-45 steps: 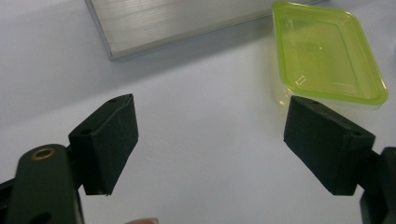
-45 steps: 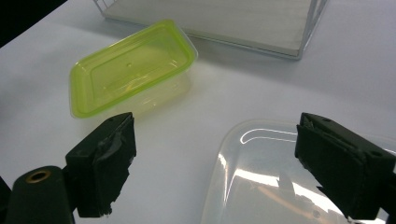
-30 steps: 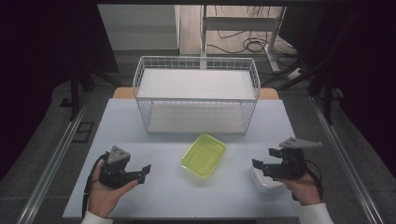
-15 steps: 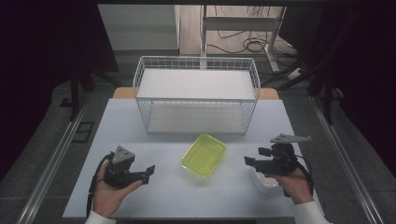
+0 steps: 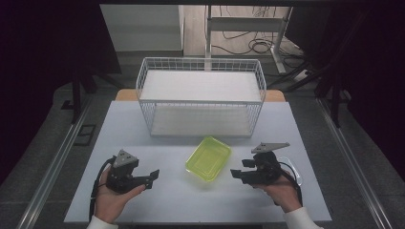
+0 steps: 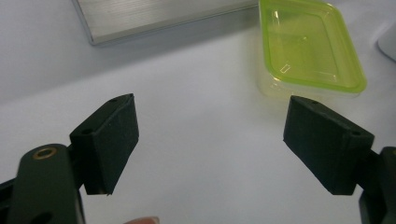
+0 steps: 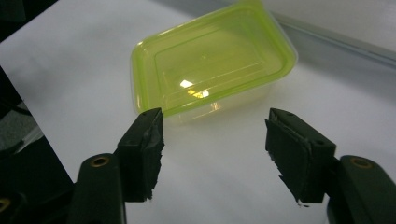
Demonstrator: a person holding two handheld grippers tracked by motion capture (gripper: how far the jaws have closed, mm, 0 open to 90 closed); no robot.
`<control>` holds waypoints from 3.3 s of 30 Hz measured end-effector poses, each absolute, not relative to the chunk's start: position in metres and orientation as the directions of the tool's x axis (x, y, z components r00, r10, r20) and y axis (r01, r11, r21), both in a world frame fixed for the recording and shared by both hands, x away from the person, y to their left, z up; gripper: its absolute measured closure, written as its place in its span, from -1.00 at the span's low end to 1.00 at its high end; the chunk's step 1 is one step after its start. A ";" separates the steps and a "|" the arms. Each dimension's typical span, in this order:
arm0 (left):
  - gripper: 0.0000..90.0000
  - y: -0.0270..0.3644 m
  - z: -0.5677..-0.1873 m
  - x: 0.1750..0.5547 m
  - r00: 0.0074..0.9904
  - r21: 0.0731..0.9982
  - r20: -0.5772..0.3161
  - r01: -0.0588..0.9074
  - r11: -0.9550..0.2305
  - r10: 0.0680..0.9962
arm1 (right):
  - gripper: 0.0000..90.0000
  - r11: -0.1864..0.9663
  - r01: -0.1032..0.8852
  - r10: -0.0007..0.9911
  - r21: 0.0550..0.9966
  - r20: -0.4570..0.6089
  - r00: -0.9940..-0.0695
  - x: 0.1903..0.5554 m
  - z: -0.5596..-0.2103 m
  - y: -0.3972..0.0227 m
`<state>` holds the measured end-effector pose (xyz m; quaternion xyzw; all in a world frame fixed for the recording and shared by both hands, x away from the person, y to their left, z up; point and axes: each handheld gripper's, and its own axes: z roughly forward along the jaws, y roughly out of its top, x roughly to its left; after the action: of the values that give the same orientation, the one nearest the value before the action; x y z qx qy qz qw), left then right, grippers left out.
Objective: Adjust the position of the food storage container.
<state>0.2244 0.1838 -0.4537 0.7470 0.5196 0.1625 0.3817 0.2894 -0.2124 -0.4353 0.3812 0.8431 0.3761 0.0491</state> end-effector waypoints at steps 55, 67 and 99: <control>-0.64 0.178 -0.460 0.228 0.434 0.711 -0.163 0.674 -0.199 0.886 | 0.98 0.689 0.555 0.577 0.466 0.111 -0.809 0.298 -0.488 -0.126; -0.64 0.182 -0.461 0.229 0.423 0.705 -0.157 0.680 -0.198 0.892 | 0.98 0.644 0.594 0.613 0.482 0.140 -0.778 0.299 -0.498 -0.097; -0.64 0.186 -0.464 0.229 0.410 0.703 -0.141 0.682 -0.200 0.901 | 0.98 0.583 0.556 0.610 0.592 0.133 -0.781 0.302 -0.453 -0.109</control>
<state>0.2289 0.1864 -0.4639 0.7596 0.5212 0.1526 0.3580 0.3023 -0.1088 -0.4530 0.3278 0.8888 0.3175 0.0426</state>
